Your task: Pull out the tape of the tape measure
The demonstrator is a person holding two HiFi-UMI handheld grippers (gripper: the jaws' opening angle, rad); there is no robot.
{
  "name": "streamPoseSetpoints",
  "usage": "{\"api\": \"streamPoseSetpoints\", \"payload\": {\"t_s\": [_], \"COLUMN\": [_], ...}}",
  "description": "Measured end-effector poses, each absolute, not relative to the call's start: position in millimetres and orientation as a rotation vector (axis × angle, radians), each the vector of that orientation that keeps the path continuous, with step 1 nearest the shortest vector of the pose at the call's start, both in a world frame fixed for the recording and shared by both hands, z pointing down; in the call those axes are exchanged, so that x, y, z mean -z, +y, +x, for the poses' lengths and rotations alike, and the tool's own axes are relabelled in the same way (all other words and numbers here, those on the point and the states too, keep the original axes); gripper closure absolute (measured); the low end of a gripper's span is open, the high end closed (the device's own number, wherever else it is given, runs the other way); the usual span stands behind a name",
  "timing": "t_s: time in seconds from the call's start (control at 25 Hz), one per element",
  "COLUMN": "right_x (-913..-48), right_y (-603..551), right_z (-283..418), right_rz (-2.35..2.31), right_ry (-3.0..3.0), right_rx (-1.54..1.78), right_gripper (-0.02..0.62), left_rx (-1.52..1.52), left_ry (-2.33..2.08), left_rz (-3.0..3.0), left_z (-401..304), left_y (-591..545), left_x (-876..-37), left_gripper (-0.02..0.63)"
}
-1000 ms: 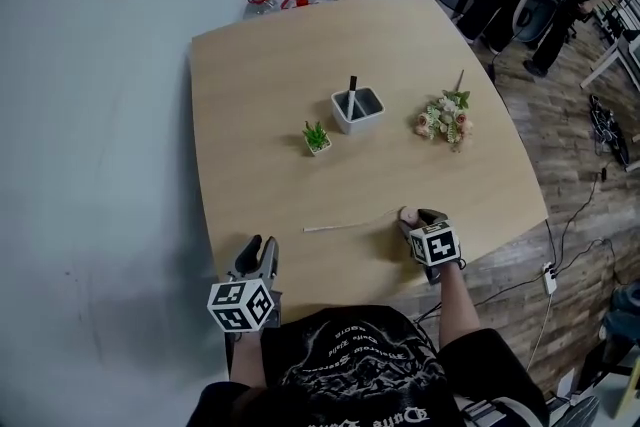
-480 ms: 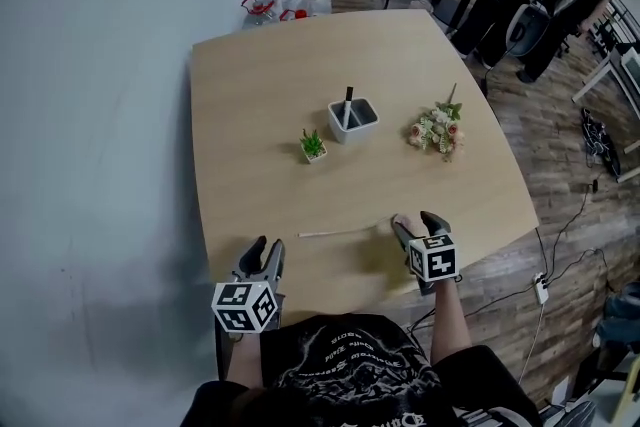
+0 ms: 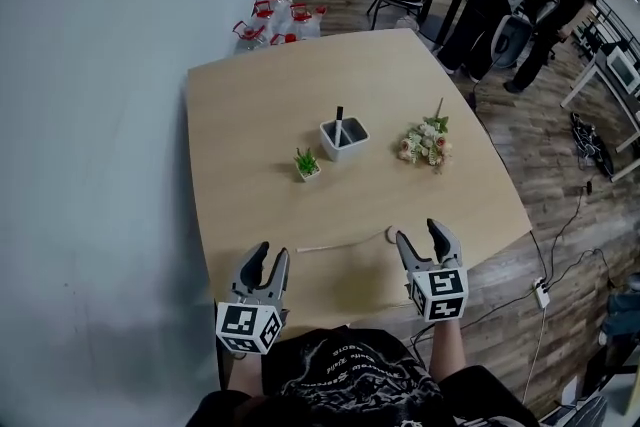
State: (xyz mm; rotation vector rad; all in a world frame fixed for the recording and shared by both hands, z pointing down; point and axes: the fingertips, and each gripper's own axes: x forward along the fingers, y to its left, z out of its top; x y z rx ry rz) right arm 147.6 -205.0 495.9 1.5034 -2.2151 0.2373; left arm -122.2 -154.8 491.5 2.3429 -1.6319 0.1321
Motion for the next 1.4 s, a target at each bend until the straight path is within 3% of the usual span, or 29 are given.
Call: {"api": "streamPoseSetpoints", "payload": {"t_s": [0.2,0.52,0.6,0.68,0.76,0.96,1.4], "right_x": [-461.4,-459.6,-455.6,-453.4,-455.4,-458.0,-451.9], "right_y": [-194.1,-182.6,-180.4,-179.6,-179.1,-176.7,-172.3], "right_z": [151.2,138.6,137.7,136.7,133.7,130.6,128.1], "right_rz": [1.594,1.554,1.584,1.591,1.574,1.574,1.58], "right_ry": [-2.287,-2.254,-2.266,-2.265,-2.258,-2.315,-2.344], "right_rx": [-0.165,-0.025,-0.023,-0.016,-0.01,-0.07,-0.056], "right_gripper": [0.31,0.311,0.35,0.401,0.438,0.566,0.583], "left_rx": [-0.221,-0.034,-0.062,-0.073,-0.068,0.027,-0.022], "left_ry": [-1.605,-1.575,-1.568,-1.559,-1.553,-1.502,-1.513], "left_rz": [2.495,2.51,2.532,2.539,2.54,2.5,2.541], "left_z": [-116.2,-121.7,-120.2,-119.5,-119.7,-117.9,-113.2], "left_y": [-144.0,-135.8,-133.8,-130.7,-129.2,-127.2,-125.9], "left_x": [-477.9,-458.0,-457.5,-457.8,-458.9,-463.8,-460.0], "left_gripper": [0.454,0.454,0.47,0.542,0.574,0.599,0.6]}}
